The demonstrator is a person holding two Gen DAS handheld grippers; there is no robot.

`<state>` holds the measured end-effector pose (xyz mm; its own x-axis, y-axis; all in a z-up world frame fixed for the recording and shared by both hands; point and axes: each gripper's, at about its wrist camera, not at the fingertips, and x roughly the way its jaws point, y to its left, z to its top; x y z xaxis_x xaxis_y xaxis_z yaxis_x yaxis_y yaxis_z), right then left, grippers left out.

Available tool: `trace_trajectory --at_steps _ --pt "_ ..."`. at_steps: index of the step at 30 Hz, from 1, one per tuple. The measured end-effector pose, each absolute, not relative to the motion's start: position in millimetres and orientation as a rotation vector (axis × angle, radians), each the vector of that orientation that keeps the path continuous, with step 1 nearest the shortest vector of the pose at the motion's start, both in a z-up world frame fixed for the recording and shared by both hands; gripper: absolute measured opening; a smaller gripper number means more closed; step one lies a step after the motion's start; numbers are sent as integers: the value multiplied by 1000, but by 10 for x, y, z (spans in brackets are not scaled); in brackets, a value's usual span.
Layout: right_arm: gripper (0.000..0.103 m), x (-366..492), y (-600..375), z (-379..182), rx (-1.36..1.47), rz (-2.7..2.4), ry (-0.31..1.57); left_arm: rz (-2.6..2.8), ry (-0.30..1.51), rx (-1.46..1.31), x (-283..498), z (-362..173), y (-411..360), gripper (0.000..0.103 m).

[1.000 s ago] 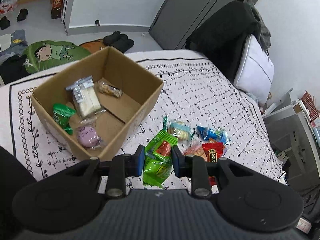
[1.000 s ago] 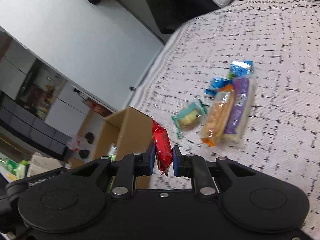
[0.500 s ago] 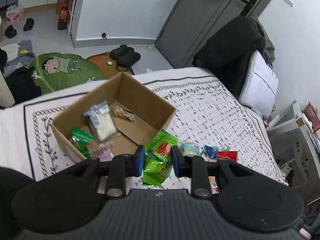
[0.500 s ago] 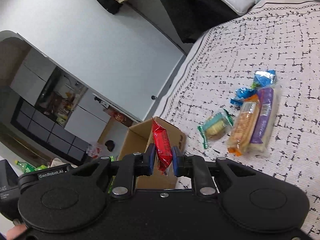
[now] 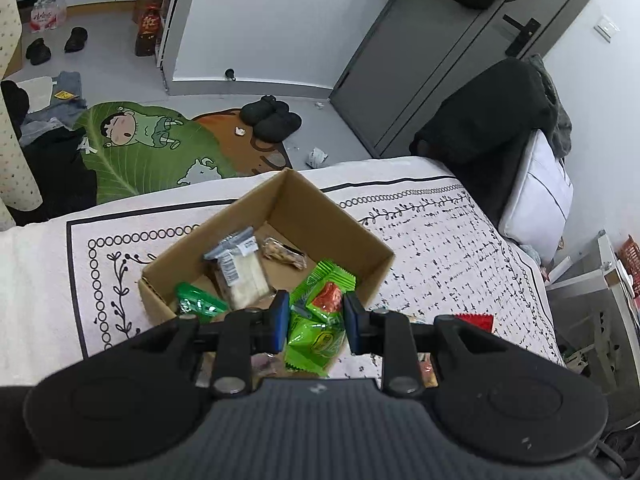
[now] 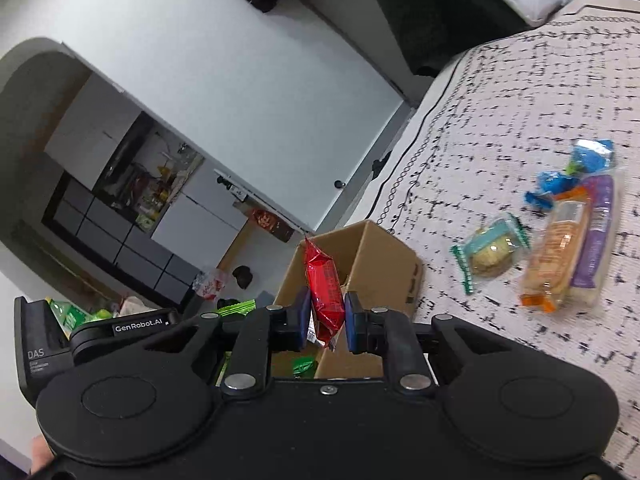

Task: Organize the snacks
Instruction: 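Carry both packets over the cardboard box and open both grippers inside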

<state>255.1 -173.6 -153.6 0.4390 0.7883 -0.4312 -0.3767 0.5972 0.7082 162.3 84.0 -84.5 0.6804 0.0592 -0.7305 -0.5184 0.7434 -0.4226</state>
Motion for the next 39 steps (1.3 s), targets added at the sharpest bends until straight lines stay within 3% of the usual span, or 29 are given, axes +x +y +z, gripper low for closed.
trace_trajectory --at_steps 29,33,39 --pt "18 2571 -879 -1532 450 775 836 302 835 -757 1771 -1195 1465 32" --pt "31 2548 -882 -1513 440 783 821 318 835 -754 1722 -1151 1494 38" --pt "40 2493 -999 -1389 443 770 790 331 836 -731 1660 -1078 1424 50"
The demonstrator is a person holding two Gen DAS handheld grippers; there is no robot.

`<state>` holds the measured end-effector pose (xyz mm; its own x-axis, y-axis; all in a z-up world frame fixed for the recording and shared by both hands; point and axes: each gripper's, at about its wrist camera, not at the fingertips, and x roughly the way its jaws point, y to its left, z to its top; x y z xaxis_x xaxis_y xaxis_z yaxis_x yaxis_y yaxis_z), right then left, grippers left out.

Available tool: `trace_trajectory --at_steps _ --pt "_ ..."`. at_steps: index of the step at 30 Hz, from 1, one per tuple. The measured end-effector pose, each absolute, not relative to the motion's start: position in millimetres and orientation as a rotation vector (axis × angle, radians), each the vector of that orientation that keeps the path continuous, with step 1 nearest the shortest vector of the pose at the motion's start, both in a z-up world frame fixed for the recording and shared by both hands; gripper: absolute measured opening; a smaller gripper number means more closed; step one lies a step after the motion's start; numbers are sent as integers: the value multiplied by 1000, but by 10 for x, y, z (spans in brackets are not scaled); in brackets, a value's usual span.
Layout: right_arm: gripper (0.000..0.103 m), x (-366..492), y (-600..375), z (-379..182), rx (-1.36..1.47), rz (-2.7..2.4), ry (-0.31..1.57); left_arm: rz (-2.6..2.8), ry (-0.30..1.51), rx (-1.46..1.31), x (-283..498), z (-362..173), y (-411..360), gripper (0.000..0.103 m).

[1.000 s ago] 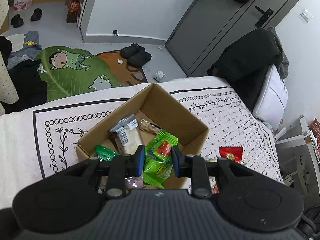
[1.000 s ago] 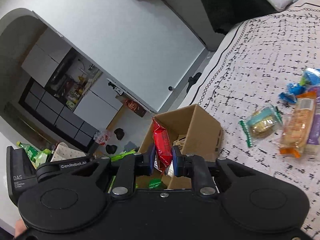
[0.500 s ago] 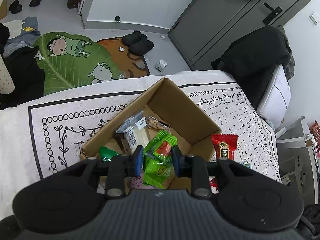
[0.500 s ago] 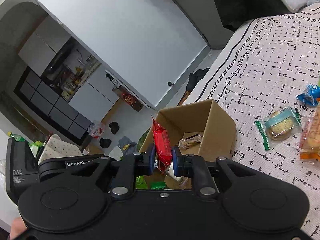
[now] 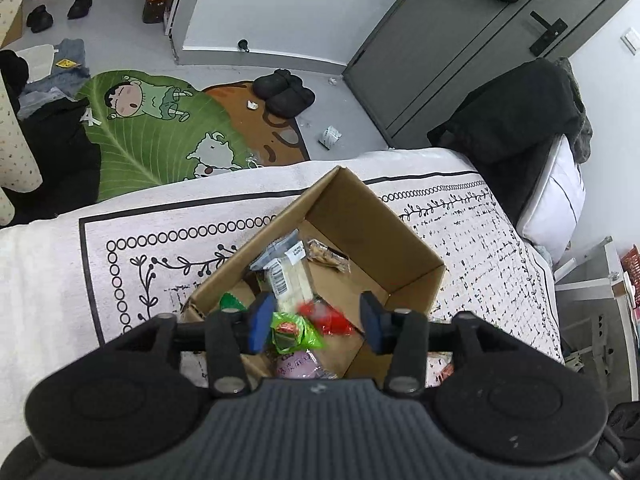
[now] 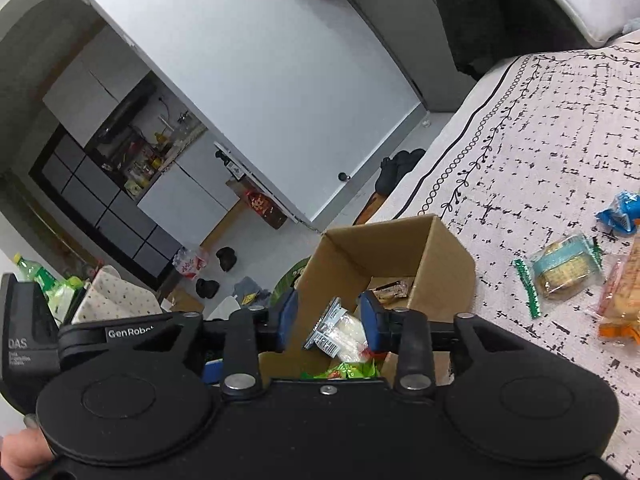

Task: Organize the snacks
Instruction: 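Carry both packets over the cardboard box and open both grippers inside, then move both grippers back over the remaining snacks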

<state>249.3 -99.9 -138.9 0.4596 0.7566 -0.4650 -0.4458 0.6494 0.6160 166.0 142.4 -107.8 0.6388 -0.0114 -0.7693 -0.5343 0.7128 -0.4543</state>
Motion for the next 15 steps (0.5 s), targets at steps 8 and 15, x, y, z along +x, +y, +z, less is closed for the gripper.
trace_trajectory --at_steps 8,15 --pt "50 2451 -1184 -1213 413 739 754 347 829 -674 1598 -978 1237 71" --pt "61 2394 -1361 -1088 338 721 768 358 805 -644 1547 -879 1074 82"
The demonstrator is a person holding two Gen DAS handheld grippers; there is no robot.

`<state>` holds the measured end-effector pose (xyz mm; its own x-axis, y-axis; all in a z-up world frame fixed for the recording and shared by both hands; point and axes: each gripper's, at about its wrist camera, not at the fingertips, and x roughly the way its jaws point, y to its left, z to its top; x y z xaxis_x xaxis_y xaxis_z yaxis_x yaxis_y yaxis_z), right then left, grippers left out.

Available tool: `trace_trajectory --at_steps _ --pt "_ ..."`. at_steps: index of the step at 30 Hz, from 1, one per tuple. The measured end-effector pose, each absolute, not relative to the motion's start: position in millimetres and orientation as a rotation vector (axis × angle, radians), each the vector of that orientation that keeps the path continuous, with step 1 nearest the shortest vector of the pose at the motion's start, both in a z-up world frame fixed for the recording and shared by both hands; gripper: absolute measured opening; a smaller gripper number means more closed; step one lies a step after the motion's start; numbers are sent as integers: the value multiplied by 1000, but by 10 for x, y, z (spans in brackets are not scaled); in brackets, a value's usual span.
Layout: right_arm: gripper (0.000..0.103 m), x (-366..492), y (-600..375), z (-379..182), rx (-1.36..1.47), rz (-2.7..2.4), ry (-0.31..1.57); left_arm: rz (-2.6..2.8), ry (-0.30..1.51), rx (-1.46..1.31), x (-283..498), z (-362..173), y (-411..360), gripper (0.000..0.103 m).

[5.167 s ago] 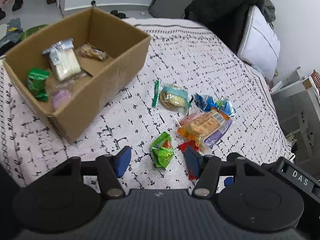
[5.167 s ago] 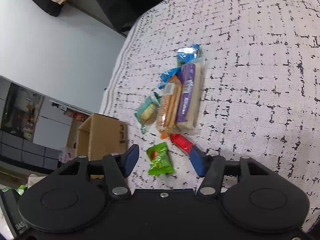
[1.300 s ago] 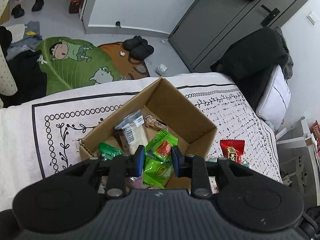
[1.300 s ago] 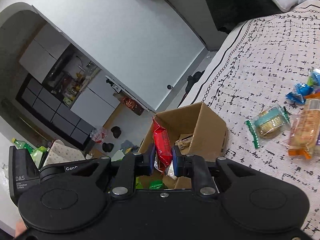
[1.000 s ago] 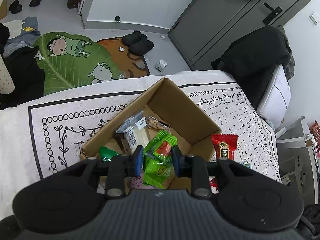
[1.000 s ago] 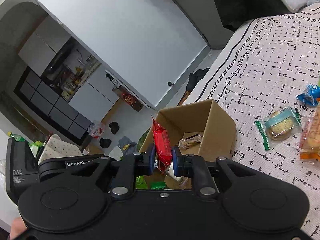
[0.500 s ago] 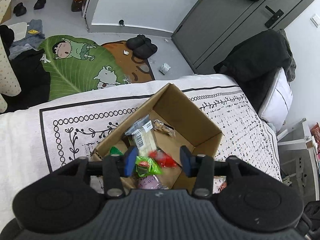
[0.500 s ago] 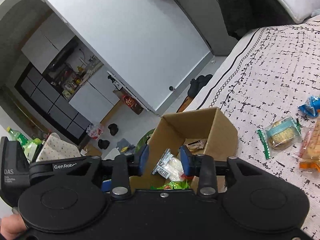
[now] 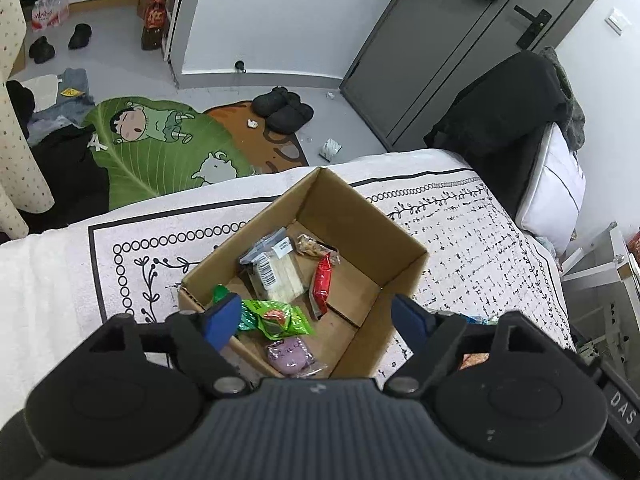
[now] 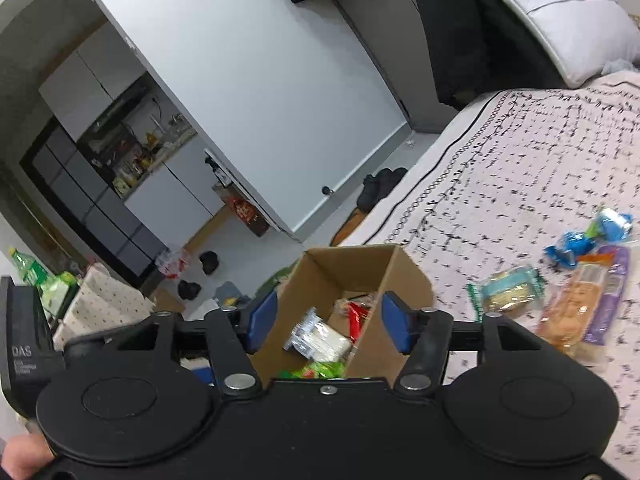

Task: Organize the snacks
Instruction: 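Move both grippers back over the remaining snacks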

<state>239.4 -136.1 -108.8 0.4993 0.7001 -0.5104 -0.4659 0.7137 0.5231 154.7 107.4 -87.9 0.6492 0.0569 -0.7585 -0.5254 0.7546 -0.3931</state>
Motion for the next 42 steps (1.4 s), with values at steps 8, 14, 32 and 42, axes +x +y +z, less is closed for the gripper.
trace_trajectory --at_steps 8,14,32,42 --pt "62 2425 -1656 -1015 307 678 788 350 783 -630 1530 -773 921 82" --pt "68 2481 -1864 -1016 282 647 804 339 778 -629 1535 -744 797 84" --pt "76 2861 -2490 -1247 241 543 893 261 818 -581 1777 -844 183 91" --pt "76 3020 -2793 -1387 334 512 936 223 817 -541 1984 -939 -143 90"
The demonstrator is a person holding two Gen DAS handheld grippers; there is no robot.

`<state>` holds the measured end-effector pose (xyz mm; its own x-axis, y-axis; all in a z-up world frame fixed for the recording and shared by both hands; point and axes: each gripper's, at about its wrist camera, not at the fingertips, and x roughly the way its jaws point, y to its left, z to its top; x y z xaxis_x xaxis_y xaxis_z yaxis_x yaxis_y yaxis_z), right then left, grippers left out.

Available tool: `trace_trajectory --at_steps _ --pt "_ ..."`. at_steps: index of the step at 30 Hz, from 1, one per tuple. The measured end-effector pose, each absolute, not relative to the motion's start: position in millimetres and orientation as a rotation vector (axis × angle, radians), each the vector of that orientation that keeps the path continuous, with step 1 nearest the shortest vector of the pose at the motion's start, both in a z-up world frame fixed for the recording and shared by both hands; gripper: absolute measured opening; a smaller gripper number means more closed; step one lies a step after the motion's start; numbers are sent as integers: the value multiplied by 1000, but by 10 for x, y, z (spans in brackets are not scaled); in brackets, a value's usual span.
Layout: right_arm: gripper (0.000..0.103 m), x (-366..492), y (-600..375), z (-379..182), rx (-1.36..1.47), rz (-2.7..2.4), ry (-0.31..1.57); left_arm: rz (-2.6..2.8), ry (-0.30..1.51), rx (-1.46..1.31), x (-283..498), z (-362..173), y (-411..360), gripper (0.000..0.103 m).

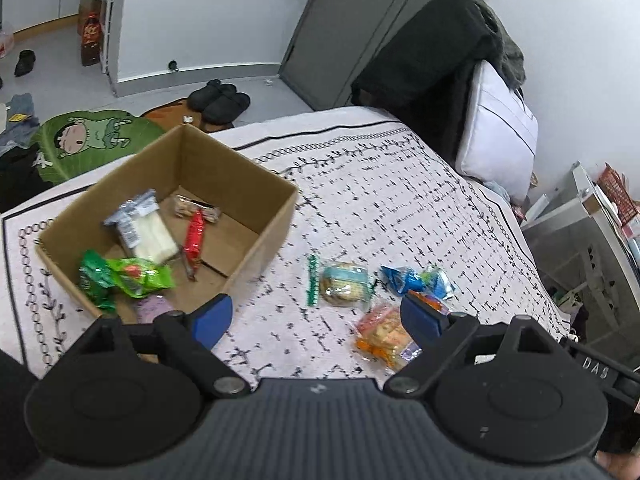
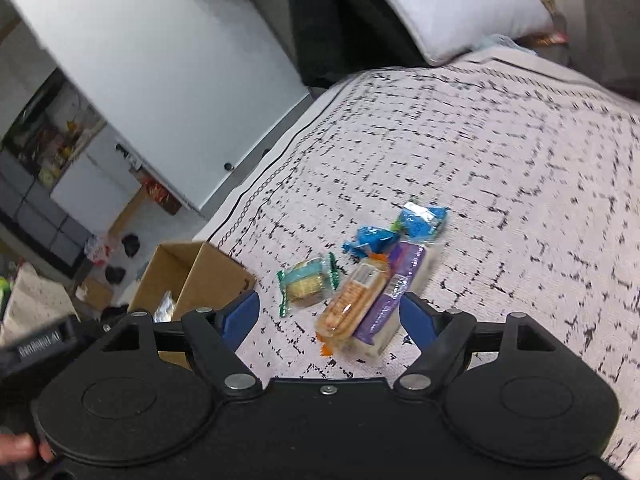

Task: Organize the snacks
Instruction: 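Move both grippers back over the remaining snacks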

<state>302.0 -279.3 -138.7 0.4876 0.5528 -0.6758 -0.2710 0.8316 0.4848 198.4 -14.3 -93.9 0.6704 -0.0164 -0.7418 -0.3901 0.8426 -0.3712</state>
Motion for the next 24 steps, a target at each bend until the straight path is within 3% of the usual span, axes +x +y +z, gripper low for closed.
trace_trajectory --at_steps 11,24 --pt "73 3113 -2960 -1586 431 467 992 170 865 -530 2272 -1249 -507 90" --pt "62 3241 -2934 -1866 479 429 1081 148 920 -532 2572 -1616 -660 88"
